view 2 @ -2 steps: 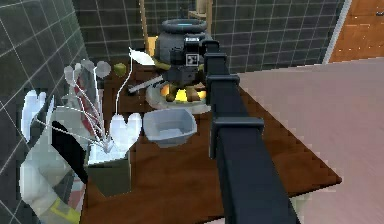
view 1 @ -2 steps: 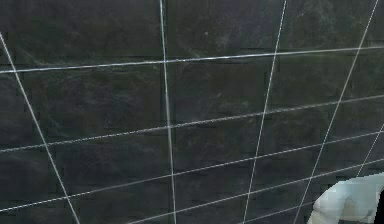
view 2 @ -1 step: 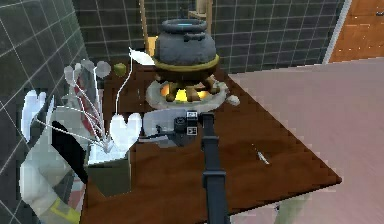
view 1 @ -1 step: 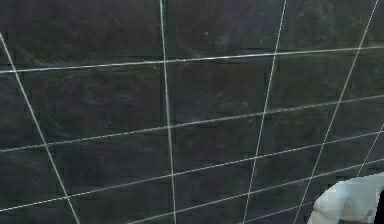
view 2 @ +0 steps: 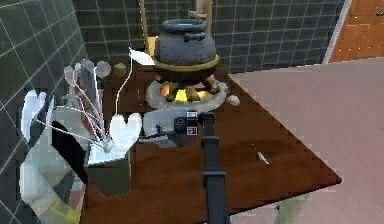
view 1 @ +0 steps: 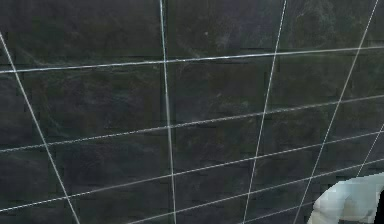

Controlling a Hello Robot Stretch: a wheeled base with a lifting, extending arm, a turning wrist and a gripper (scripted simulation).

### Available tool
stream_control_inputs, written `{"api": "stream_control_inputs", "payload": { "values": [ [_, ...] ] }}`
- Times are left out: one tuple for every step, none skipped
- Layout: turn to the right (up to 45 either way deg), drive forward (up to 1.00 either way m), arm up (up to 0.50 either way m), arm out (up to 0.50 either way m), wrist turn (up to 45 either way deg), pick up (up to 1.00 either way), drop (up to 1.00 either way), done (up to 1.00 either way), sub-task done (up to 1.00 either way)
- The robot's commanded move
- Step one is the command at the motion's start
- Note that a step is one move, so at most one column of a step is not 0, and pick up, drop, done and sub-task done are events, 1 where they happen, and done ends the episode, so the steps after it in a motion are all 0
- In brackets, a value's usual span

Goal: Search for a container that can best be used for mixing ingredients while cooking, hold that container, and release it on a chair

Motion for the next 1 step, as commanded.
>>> {"api": "stream_control_inputs", "payload": {
  "values": [
    [0.0, 0.0, 0.1, 0.0, 0.0, 0.0, 0.0, 0.0, 0.0]
  ]
}}
